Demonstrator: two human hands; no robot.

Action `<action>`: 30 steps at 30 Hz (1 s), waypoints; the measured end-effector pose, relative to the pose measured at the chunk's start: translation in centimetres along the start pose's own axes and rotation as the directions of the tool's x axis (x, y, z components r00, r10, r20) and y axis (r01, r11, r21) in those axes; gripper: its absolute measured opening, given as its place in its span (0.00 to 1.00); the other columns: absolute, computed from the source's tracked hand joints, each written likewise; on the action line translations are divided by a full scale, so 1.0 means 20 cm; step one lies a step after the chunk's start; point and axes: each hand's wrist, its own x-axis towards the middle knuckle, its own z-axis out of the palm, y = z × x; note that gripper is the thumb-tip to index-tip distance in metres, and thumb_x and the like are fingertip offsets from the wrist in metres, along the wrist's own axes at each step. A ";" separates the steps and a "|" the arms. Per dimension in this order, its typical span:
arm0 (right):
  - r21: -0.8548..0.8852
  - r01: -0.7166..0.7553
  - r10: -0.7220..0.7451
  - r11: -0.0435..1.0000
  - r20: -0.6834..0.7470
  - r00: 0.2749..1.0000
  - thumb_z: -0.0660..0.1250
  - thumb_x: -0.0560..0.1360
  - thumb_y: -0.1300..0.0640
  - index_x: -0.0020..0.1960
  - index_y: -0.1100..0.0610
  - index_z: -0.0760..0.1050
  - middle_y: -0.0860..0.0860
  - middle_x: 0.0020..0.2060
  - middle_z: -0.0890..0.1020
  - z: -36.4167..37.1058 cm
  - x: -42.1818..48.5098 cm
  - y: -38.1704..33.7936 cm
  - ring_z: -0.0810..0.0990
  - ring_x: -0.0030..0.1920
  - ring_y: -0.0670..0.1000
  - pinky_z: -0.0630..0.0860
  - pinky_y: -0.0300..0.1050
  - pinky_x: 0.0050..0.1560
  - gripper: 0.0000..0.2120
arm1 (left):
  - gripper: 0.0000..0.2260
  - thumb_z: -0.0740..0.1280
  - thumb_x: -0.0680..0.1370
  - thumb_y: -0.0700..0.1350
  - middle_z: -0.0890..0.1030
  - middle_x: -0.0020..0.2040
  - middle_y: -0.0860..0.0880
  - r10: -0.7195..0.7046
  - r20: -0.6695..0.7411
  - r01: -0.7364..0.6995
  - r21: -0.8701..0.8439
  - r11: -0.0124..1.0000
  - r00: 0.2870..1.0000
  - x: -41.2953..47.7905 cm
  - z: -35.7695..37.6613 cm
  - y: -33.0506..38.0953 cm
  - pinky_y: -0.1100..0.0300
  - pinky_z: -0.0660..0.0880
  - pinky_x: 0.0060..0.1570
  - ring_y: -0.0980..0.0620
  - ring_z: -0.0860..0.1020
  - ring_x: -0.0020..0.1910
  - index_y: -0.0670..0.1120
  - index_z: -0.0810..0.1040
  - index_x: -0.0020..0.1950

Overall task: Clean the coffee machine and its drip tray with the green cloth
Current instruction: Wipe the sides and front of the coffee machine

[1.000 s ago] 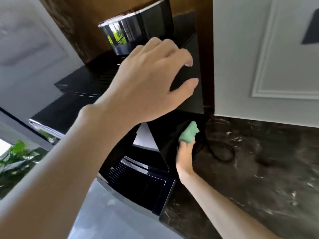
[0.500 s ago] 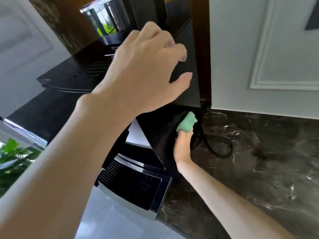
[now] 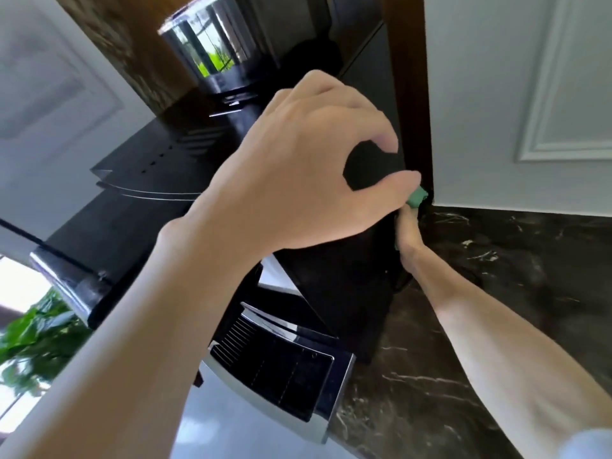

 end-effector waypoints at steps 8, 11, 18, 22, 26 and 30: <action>0.058 0.163 -0.164 0.985 0.023 0.986 0.55 0.79 0.51 0.80 0.52 0.53 0.45 0.74 0.63 0.15 -1.14 0.17 0.66 0.67 0.35 0.57 0.28 0.72 0.31 | 0.19 0.62 0.75 0.67 0.81 0.58 0.62 -0.091 0.062 0.100 -0.163 0.982 0.994 0.01 -0.04 0.03 0.47 0.71 0.68 0.58 0.70 0.69 0.59 0.84 0.55; 0.056 0.180 -0.183 0.982 0.056 0.982 0.55 0.74 0.46 0.77 0.44 0.59 0.43 0.67 0.71 0.17 -1.40 0.31 0.72 0.65 0.44 0.66 0.48 0.70 0.31 | 0.21 0.60 0.74 0.69 0.81 0.58 0.62 -0.085 0.085 0.097 -0.148 0.984 0.993 0.01 -0.05 0.03 0.45 0.69 0.69 0.58 0.70 0.69 0.59 0.84 0.55; 0.034 0.211 -0.214 0.977 0.104 0.971 0.55 0.75 0.44 0.68 0.31 0.61 0.39 0.59 0.71 0.14 -1.43 0.22 0.72 0.58 0.41 0.69 0.38 0.65 0.22 | 0.22 0.59 0.74 0.69 0.80 0.58 0.64 -0.080 0.097 0.094 -0.149 0.984 0.992 0.00 -0.05 0.03 0.48 0.67 0.71 0.59 0.69 0.69 0.60 0.83 0.56; -0.027 0.168 -0.168 0.985 0.008 0.986 0.54 0.72 0.43 0.76 0.55 0.61 0.50 0.68 0.69 0.09 -0.93 0.28 0.67 0.67 0.49 0.60 0.54 0.78 0.34 | 0.17 0.63 0.76 0.66 0.81 0.57 0.63 -0.091 0.105 0.104 -0.128 0.986 0.990 0.00 -0.05 0.02 0.54 0.67 0.71 0.60 0.69 0.69 0.60 0.83 0.55; 0.023 0.004 -0.002 1.000 -0.078 0.997 0.54 0.71 0.34 0.74 0.41 0.66 0.46 0.70 0.74 0.03 -0.26 0.20 0.71 0.70 0.50 0.63 0.58 0.77 0.33 | 0.12 0.65 0.78 0.62 0.81 0.56 0.63 -0.081 0.069 0.088 -0.107 0.990 0.994 0.00 -0.04 0.03 0.60 0.66 0.68 0.60 0.71 0.67 0.59 0.83 0.53; 0.068 -0.117 0.121 0.991 -0.058 0.991 0.55 0.67 0.28 0.64 0.36 0.75 0.48 0.61 0.82 -0.05 0.14 0.04 0.79 0.63 0.55 0.72 0.61 0.69 0.29 | 0.11 0.66 0.78 0.61 0.82 0.54 0.62 -0.066 0.075 0.074 -0.102 0.992 0.995 0.00 -0.03 0.02 0.57 0.68 0.67 0.59 0.72 0.65 0.58 0.84 0.52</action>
